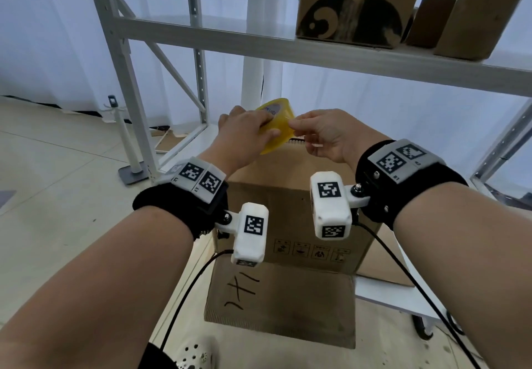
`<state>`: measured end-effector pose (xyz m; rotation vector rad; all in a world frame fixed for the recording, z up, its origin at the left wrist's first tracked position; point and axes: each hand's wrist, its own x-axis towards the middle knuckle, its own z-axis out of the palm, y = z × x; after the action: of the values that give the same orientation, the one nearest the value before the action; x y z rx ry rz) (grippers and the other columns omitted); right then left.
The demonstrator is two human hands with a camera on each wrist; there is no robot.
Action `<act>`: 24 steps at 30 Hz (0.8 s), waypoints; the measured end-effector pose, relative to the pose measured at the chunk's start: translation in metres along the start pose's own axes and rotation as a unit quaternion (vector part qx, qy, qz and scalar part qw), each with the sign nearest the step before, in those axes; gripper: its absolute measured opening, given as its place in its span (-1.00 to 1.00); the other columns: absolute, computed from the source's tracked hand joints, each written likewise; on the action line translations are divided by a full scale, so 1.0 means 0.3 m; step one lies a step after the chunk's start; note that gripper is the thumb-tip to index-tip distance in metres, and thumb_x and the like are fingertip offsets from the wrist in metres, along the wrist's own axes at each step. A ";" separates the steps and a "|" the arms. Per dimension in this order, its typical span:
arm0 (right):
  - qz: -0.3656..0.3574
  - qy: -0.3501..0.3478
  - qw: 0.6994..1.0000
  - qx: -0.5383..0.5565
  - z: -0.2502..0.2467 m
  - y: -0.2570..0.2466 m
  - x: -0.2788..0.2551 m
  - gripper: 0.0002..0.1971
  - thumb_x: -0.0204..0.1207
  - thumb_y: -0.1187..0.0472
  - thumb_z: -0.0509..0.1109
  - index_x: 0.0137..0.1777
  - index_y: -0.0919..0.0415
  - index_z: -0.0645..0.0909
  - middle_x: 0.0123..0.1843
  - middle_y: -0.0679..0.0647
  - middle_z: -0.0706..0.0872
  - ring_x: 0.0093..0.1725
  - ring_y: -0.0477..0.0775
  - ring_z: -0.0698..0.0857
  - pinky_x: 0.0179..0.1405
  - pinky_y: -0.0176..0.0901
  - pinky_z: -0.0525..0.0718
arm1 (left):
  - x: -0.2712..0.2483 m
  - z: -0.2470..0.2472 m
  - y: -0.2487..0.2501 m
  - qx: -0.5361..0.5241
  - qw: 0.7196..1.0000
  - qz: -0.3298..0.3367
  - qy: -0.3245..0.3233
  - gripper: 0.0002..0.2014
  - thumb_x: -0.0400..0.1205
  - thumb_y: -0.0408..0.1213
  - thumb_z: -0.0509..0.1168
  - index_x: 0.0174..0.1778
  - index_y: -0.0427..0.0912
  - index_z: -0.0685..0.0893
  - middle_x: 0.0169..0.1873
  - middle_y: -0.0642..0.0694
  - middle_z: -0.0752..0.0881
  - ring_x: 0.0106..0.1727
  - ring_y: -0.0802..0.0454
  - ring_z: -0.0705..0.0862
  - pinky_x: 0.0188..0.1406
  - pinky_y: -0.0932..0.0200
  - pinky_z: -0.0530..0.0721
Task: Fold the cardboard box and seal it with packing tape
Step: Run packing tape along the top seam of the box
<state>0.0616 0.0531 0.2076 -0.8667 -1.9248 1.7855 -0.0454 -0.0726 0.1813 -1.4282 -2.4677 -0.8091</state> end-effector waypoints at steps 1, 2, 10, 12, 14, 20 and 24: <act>-0.035 0.014 0.999 -0.018 0.002 0.006 -0.002 -0.88 0.42 0.28 0.56 -0.23 0.16 0.64 -0.27 0.04 0.66 -0.31 -0.07 0.52 -0.40 -0.31 0.54 | 0.000 0.002 0.003 -0.007 1.000 -0.006 0.001 -0.66 0.71 -0.02 0.13 0.34 -0.05 0.58 0.22 -0.11 0.66 0.31 -0.14 0.43 0.26 -0.06 0.27; -0.077 0.029 0.996 -0.045 0.004 0.011 -0.005 -0.87 0.42 0.27 0.56 -0.25 0.14 0.64 -0.27 0.02 0.66 -0.29 -0.07 0.54 -0.35 -0.29 0.55 | 0.000 0.005 0.005 -0.020 1.000 -0.017 -0.002 -0.66 0.71 -0.02 0.14 0.32 -0.06 0.59 0.19 -0.12 0.67 0.30 -0.14 0.44 0.26 -0.05 0.28; -0.335 0.072 0.904 -0.255 0.014 0.019 -0.029 -0.94 0.51 0.30 0.47 -0.17 0.21 0.65 -0.33 -0.09 0.62 -0.35 -0.21 0.57 -0.35 -0.58 0.50 | 0.005 0.006 0.029 -0.173 0.981 -0.083 -0.021 -0.63 0.66 -0.01 0.25 0.30 -0.13 0.52 -0.01 -0.02 0.60 0.06 -0.05 0.61 0.02 0.09 0.62; -0.350 0.060 0.890 -0.286 0.007 0.012 -0.024 -0.96 0.53 0.31 0.44 -0.13 0.21 0.64 -0.27 -0.04 0.64 -0.31 -0.21 0.57 -0.31 -0.58 0.50 | 0.006 -0.007 0.038 -0.204 0.977 -0.068 -0.004 -0.51 0.63 -0.06 0.31 0.46 -0.02 0.39 0.07 -0.01 0.52 0.04 0.03 0.57 -0.02 0.20 0.57; -0.354 0.044 0.881 -0.311 0.006 0.006 -0.019 -0.97 0.55 0.33 0.41 -0.10 0.21 0.63 -0.22 0.00 0.65 -0.26 -0.20 0.57 -0.27 -0.59 0.49 | 0.012 -0.019 0.045 -0.208 0.977 -0.047 0.003 -0.46 0.61 -0.12 0.35 0.50 0.10 0.36 0.18 -0.03 0.45 0.10 0.04 0.52 0.05 0.21 0.54; -0.357 0.041 0.872 -0.332 -0.018 -0.044 -0.023 -0.95 0.54 0.36 0.37 -0.12 0.23 0.63 -0.20 0.00 0.64 -0.24 -0.20 0.55 -0.21 -0.50 0.50 | 0.048 -0.085 0.090 -0.206 0.978 -0.037 -0.002 -0.70 0.57 -0.15 0.38 0.23 0.06 0.61 0.18 0.04 0.43 0.16 0.05 0.48 0.00 0.23 0.54; -0.361 0.031 0.861 -0.357 -0.052 -0.079 -0.050 -0.90 0.55 0.34 0.39 -0.16 0.16 0.59 -0.20 -0.03 0.61 -0.24 -0.20 0.54 -0.23 -0.47 0.46 | 0.089 -0.141 0.142 -0.106 0.994 0.025 -0.032 -0.88 0.58 -0.17 0.38 0.00 -0.07 0.72 -0.03 0.03 0.59 -0.02 0.14 0.55 -0.08 0.29 0.48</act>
<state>0.0786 0.0548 0.2350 -0.2776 -2.4421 0.5960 -0.0282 -0.0588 0.2431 -1.6031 -2.4419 -1.0578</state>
